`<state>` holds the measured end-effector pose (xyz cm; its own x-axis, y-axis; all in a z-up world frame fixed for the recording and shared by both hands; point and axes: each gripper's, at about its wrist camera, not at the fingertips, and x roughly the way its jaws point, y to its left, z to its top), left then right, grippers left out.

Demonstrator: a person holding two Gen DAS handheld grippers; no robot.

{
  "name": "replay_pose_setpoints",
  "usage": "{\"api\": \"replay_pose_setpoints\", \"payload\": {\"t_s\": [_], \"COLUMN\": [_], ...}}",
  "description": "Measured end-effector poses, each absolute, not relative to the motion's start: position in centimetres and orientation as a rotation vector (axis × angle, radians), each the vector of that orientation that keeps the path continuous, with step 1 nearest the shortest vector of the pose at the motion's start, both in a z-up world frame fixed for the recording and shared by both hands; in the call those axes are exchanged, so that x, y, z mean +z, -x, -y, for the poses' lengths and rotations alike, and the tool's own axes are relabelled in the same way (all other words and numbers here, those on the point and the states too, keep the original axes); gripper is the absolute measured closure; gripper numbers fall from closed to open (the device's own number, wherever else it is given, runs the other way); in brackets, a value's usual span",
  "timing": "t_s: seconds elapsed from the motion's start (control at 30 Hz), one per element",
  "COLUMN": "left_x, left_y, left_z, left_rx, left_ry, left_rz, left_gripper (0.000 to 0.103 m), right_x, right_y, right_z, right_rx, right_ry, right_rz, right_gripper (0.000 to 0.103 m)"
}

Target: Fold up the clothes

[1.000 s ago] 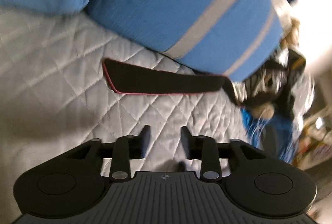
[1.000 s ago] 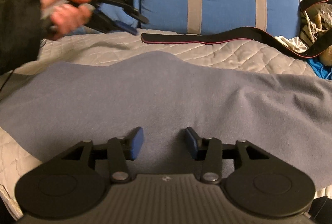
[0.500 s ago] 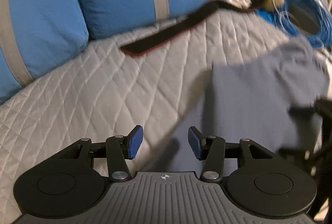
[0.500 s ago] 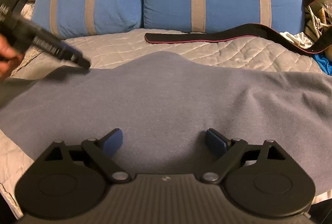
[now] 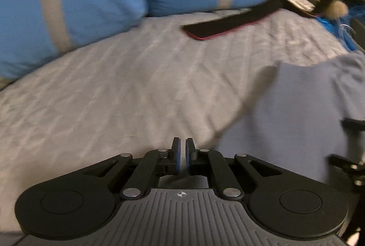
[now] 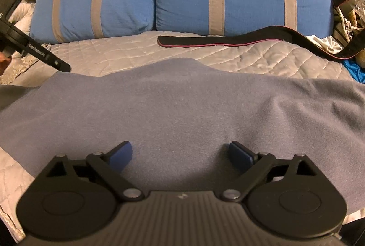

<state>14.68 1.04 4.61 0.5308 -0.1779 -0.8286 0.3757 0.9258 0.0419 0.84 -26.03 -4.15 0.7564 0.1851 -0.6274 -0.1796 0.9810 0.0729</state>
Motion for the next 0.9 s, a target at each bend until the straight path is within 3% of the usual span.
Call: {"api": "replay_pose_setpoints", "payload": {"t_s": [0.03, 0.1, 0.17, 0.2, 0.53, 0.9], "left_x": [5.3, 6.6, 7.8, 8.3, 11.3, 4.6], "left_y": [-14.4, -13.8, -12.7, -12.4, -8.4, -9.9], "left_z": [-1.8, -3.2, -4.9, -5.6, -13.4, -9.1], "left_rx": [-0.33, -0.327, -0.306, -0.291, -0.204, -0.496], "left_ry": [-0.196, -0.143, -0.102, -0.091, -0.186, -0.296], "left_rz": [-0.941, -0.911, -0.876, -0.866, -0.88, -0.957], "left_gripper": [0.094, 0.077, 0.048, 0.045, 0.043, 0.044], "right_x": [-4.2, -4.1, -4.2, -4.2, -4.2, -4.3], "right_y": [-0.8, -0.8, -0.8, -0.8, -0.5, -0.5], "right_z": [26.0, 25.9, 25.9, 25.8, 25.5, 25.1], "right_rx": [0.2, 0.2, 0.198, 0.197, 0.183, 0.163], "right_ry": [-0.008, -0.004, 0.0, 0.002, 0.008, 0.023], "right_rz": [-0.684, -0.684, -0.683, -0.683, -0.68, -0.676], "right_gripper": [0.006, 0.006, 0.005, 0.005, 0.004, 0.002]}}
